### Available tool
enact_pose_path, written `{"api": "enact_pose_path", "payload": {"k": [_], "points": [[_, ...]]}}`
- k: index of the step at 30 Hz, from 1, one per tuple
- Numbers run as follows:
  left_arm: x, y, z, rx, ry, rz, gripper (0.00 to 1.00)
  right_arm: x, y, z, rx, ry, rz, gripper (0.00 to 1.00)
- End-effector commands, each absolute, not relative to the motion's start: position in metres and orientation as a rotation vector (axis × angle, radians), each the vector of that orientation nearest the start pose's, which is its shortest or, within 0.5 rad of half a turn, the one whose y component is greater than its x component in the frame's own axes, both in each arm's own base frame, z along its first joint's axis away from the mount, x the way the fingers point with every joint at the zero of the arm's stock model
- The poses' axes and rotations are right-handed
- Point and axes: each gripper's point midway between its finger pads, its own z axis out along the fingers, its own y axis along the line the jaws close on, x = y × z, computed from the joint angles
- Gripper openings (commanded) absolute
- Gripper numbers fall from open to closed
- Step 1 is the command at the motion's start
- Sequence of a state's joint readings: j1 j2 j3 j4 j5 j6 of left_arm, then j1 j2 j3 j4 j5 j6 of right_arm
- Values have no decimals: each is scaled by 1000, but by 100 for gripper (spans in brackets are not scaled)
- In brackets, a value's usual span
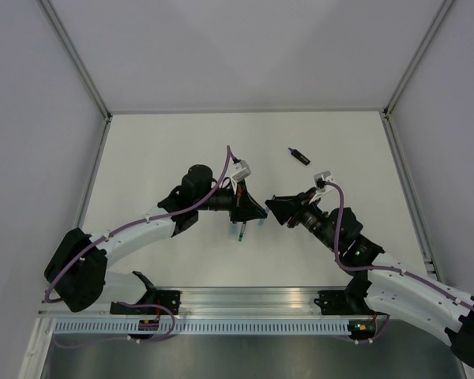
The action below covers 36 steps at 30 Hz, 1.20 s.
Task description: Insert the pens into the pen caps
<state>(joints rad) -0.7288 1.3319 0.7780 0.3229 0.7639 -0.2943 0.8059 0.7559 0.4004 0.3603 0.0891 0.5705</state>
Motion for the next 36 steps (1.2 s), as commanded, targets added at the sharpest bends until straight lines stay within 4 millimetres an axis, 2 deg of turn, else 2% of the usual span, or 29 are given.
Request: {"api": "enact_pose_path", "payload": {"k": [1,3,4,6,7,9,11,14,17,36], "points": [[182,-350,239,1013,1574,-1449,2,222,248,242,-140,1606,1030,43],[180,-350,241,1011,1568,-1458,2,222,250,241,-146,1609,1043,41],[176,-349,243,1025,1555,-1478,2,222,253,240,-147,1614,1051,35],[172,-349,243,1029,1545,-1506,2,219,256,241,-167,1608,1075,24],[171,-349,245,1036,1526,-1516,2,219,257,242,-170,1606,1080,12],[167,-349,248,1049,1506,-1534,8,218,257,241,-162,1602,1092,0],[165,-348,251,1054,1489,-1547,18,217,256,243,-154,1591,1101,0],[160,-347,253,1070,1463,-1554,28,212,256,248,-162,1566,1129,0],[161,-346,251,1064,1473,-1548,32,211,255,251,-156,1550,1138,0],[167,-352,232,1070,1504,-1525,43,202,258,260,-179,1510,1201,0]]}}
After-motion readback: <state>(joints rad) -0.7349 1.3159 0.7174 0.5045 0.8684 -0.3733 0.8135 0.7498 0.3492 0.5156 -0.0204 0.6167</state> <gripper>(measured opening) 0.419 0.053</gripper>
